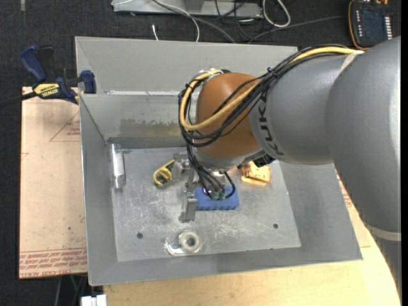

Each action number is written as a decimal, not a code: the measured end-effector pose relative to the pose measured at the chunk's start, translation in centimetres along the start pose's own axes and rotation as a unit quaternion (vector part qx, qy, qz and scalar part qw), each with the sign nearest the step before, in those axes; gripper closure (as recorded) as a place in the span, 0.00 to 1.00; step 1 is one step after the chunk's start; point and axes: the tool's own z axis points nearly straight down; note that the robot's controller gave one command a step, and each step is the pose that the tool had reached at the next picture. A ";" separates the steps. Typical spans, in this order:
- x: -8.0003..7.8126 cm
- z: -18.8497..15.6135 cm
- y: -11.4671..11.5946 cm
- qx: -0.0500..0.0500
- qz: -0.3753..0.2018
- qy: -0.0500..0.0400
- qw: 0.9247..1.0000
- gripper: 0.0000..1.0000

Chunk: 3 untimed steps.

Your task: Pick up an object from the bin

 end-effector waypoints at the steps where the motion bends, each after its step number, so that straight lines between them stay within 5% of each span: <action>1: 0.0 0.0 0.0 0.000 0.000 0.000 1.000 0.00; 2: -3.3 2.2 -2.6 0.000 0.023 -0.001 1.000 0.00; 3: -4.8 2.0 -1.9 -0.001 0.015 -0.002 1.000 0.00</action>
Offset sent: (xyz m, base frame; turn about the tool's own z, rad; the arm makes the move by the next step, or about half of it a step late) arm 0.0319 -0.0256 -0.0208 0.0433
